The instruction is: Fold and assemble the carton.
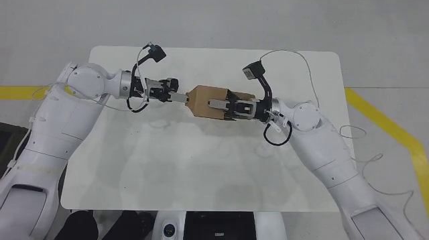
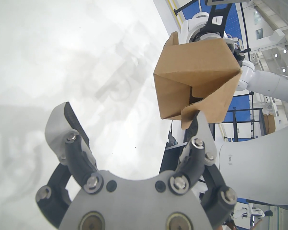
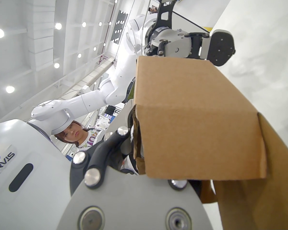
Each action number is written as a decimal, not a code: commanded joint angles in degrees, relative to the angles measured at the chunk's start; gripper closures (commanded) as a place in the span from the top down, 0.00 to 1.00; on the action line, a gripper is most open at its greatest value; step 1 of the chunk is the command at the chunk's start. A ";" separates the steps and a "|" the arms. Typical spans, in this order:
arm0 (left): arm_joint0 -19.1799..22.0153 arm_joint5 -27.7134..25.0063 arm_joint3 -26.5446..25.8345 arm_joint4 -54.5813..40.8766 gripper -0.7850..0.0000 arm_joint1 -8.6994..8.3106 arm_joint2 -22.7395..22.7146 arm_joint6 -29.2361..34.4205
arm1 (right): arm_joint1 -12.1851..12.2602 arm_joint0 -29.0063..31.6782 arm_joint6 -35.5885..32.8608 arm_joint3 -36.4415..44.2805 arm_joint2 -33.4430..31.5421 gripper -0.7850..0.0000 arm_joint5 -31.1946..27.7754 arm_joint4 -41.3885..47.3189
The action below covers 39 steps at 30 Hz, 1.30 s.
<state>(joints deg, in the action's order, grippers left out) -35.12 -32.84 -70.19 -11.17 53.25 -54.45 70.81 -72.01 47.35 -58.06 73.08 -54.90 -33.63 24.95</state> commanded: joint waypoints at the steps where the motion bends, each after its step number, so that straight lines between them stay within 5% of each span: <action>1: -0.12 -0.08 -0.47 -0.24 1.00 0.01 0.09 0.32 | -0.22 -0.40 -0.01 -0.14 0.46 0.00 -0.24 0.36; 20: -1.13 0.59 -3.86 -2.21 1.00 -0.35 0.36 1.22 | -2.70 -4.29 -1.71 -4.95 5.07 0.00 -2.86 4.49; 27: -0.58 -0.33 -0.81 -0.84 1.00 -0.77 -0.58 0.30 | -2.19 -3.94 -3.06 -8.10 3.66 0.00 -0.68 2.65; 34: -0.13 -3.73 1.36 3.04 1.00 -0.84 -1.29 -3.10 | -1.31 -2.34 -3.81 -10.26 2.21 0.00 4.43 -0.07; 39: -1.98 -10.78 -1.28 10.07 1.00 -1.46 -1.75 -10.15 | -1.44 -2.03 -3.91 -11.91 2.83 0.00 7.25 -0.64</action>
<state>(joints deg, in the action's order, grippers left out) -36.45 -41.64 -70.91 -3.12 51.97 -56.01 62.72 -73.38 45.34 -62.18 61.50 -52.22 -26.70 24.44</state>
